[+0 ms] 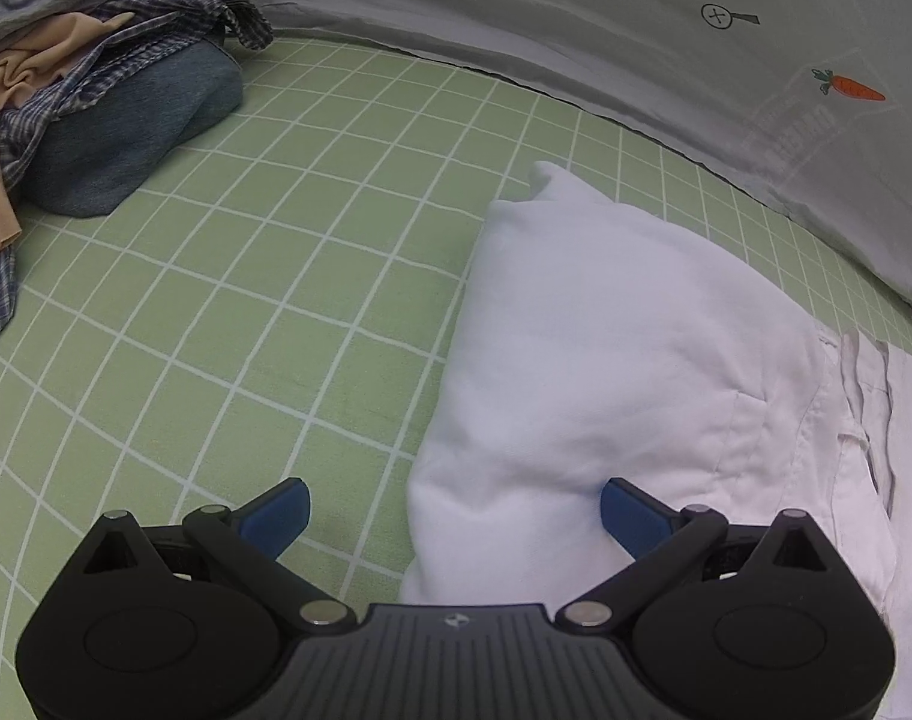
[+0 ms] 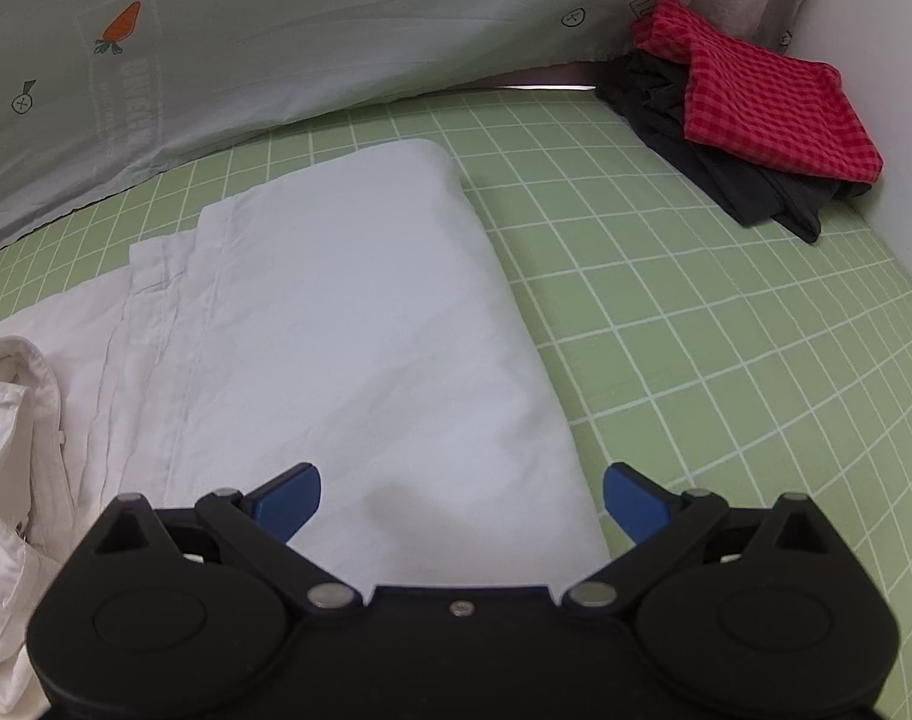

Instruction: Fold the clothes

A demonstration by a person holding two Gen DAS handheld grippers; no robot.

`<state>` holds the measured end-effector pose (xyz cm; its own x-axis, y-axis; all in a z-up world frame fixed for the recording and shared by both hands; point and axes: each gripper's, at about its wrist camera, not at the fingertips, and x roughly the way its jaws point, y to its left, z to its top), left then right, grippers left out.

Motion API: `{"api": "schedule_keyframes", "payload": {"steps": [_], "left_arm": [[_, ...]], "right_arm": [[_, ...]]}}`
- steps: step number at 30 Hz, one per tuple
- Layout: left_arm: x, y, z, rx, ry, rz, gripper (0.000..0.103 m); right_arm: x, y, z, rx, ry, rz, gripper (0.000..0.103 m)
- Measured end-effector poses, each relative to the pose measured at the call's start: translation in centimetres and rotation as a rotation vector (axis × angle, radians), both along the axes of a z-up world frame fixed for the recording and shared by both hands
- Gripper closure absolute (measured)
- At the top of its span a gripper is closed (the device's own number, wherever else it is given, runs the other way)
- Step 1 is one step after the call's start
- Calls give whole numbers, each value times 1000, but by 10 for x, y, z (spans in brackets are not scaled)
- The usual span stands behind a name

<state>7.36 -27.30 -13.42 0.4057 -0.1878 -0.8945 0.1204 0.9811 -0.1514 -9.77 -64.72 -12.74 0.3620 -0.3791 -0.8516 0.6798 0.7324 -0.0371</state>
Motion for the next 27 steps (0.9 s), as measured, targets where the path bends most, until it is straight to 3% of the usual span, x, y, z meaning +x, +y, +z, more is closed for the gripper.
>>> {"api": "schedule_keyframes", "payload": {"steps": [3, 5, 7, 9, 11, 13, 20, 27], "left_arm": [[2, -1, -2, -26, 6, -8, 3], [2, -1, -3, -61, 14, -13, 11], [1, -1, -4, -123, 24, -19, 30], [-2, -3, -1, -145, 16, -30, 38], [-6, -5, 3, -152, 6, -41, 54], [-8, -3, 8, -195, 11, -49, 89], [-31, -16, 57, -322, -78, -118, 95], [-57, -72, 100, -410, -138, -208, 95]], "right_arm": [[-4, -1, -2, 8, 6, -14, 1], [-5, -1, -1, 8, 5, -16, 1], [-5, -1, 0, 1, 0, -16, 1], [-6, -1, 4, -4, -14, -18, 1], [-8, -2, 7, -6, -30, -24, 1], [-11, -3, 10, -4, -49, -33, 1], [-34, -2, 21, 14, -129, -67, 1], [-65, -8, 25, 40, -155, -75, 1]]}}
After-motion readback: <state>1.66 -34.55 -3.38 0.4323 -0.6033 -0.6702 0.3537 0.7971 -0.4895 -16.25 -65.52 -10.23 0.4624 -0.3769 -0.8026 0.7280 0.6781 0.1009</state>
